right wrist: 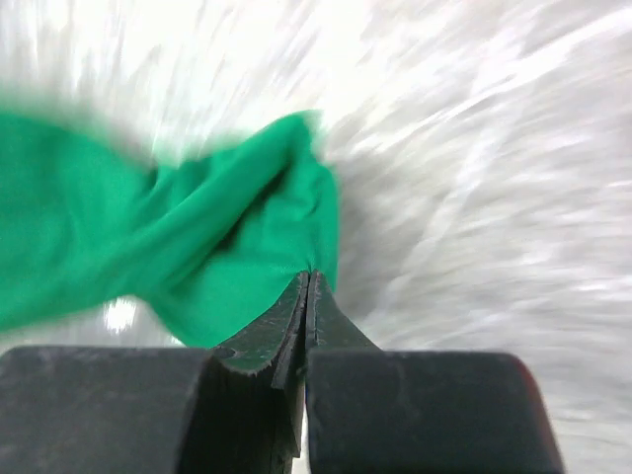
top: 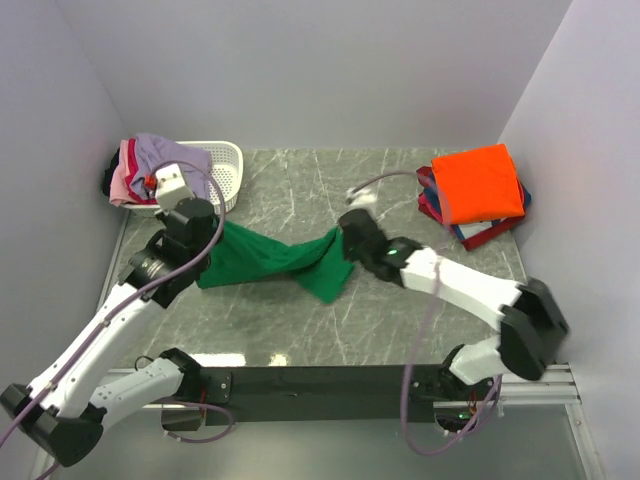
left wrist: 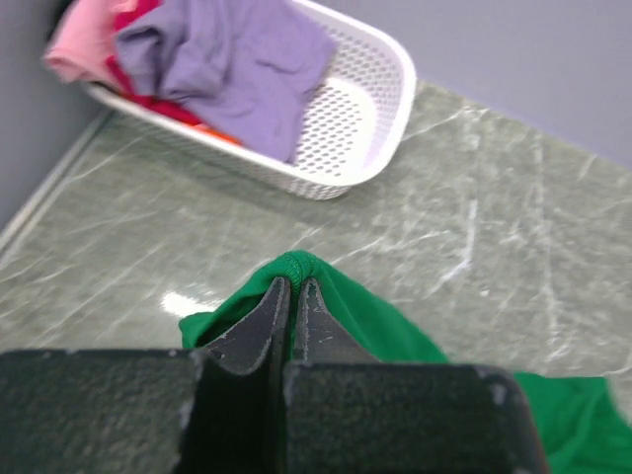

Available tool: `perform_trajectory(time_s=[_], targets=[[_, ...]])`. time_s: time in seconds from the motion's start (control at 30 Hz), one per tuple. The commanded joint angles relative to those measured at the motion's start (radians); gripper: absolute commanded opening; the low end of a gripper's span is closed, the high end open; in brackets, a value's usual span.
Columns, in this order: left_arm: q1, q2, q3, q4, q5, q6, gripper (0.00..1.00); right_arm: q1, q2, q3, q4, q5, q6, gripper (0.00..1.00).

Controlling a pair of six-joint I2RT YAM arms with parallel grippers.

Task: Fold and stack the t-shirts
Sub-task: Flatten the tshirt out

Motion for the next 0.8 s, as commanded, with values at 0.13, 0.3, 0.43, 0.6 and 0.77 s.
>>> perform_trajectory(time_s=[0.13, 0.3, 0.43, 0.6, 0.77], targets=[[0.105, 0.203, 0.034, 0.321, 0.272, 0.092, 0.03, -0.226, -0.243, -0.116, -0.060, 0.139, -0.049, 0.00], [0.121, 0.330, 0.035, 0.359, 0.308, 0.092, 0.45, -0.252, -0.234, -0.138, -0.054, 0.100, -0.038, 0.53], [0.119, 0.192, -0.077, 0.416, 0.311, 0.063, 0.69, -0.252, -0.254, -0.151, -0.027, 0.054, -0.040, 0.68], [0.118, 0.100, -0.270, 0.347, 0.291, -0.062, 0.66, -0.252, -0.262, -0.144, -0.002, 0.000, -0.046, 0.69], [0.118, 0.034, -0.470, 0.298, 0.349, -0.182, 0.62, -0.250, -0.263, -0.150, 0.027, -0.044, -0.041, 0.69]])
